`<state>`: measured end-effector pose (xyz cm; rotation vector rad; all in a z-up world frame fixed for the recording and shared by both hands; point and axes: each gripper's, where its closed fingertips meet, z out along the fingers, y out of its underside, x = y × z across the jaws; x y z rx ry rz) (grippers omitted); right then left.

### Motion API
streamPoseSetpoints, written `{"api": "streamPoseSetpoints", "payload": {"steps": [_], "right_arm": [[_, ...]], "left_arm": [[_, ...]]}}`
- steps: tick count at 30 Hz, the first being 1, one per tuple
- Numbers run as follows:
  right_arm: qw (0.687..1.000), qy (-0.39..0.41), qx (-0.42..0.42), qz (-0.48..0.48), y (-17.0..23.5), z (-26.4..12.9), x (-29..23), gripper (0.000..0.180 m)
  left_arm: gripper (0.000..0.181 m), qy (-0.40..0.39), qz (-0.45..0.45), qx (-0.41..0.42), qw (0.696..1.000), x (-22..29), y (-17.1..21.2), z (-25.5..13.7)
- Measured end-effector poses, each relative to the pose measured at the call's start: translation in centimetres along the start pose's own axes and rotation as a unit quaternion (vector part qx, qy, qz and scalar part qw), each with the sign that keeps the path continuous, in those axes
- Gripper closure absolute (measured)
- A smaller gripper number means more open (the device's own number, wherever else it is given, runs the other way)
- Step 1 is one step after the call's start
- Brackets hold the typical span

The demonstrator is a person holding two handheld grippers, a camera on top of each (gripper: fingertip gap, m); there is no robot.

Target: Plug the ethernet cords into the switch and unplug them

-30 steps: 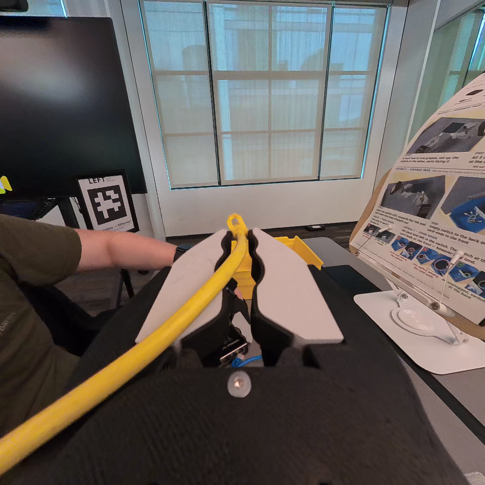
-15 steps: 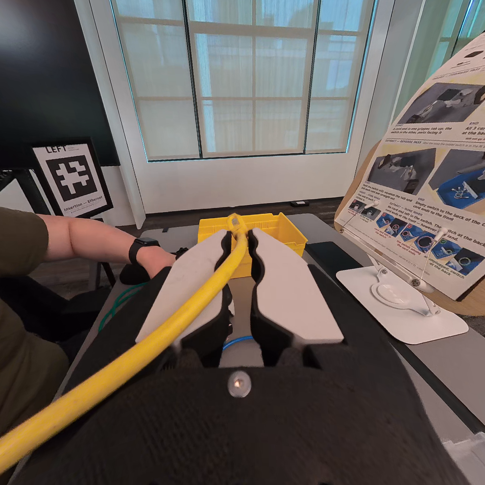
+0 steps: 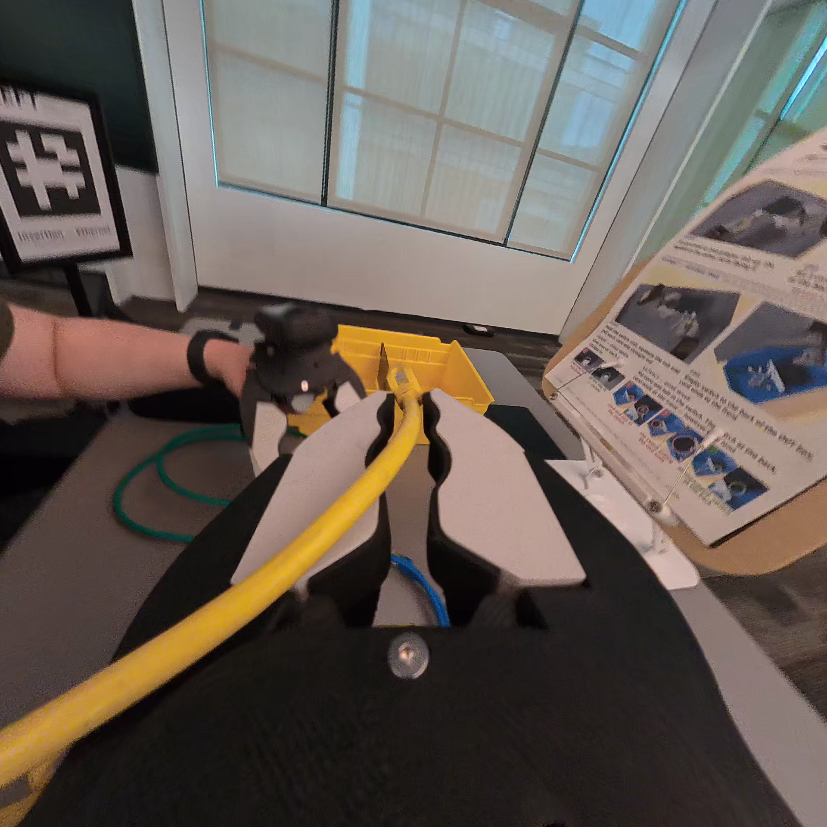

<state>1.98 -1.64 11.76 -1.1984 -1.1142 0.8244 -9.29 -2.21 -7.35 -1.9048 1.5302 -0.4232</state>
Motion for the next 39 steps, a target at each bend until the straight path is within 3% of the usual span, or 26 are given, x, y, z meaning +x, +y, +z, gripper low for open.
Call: {"api": "streamPoseSetpoints", "payload": {"steps": [1, 4, 10, 21, 30, 39], "right_arm": [[1.000, -0.007, -0.009, -0.028, 0.2, 0.5, -0.5, 0.168], [0.992, -0.039, -0.056, -0.111, 1.3, 2.3, -2.9, 0.168], [0.970, -0.061, -0.127, -0.199, 2.8, 5.8, -6.0, 0.168], [0.961, -0.048, -0.190, -0.196, 4.6, 7.4, -6.3, 0.168], [0.977, -0.040, -0.196, -0.077, 4.3, 7.1, -5.9, 0.168], [0.977, -0.052, -0.193, -0.071, 3.9, 7.0, -6.6, 0.168]], "left_arm": [[0.078, 0.006, 0.017, 0.045, 0.999, -0.1, -1.4, -0.9], [0.078, 0.007, 0.058, 0.126, 0.990, -1.1, -4.7, -3.1], [0.078, 0.013, 0.135, 0.171, 0.976, -2.3, -8.3, -5.0], [0.078, 0.032, 0.129, 0.199, 0.971, -2.6, -7.4, -5.2], [0.078, -0.028, 0.139, 0.189, 0.972, -3.1, -8.0, -5.9], [0.076, -0.034, 0.138, 0.195, 0.971, -2.1, -8.9, -6.5]]}}
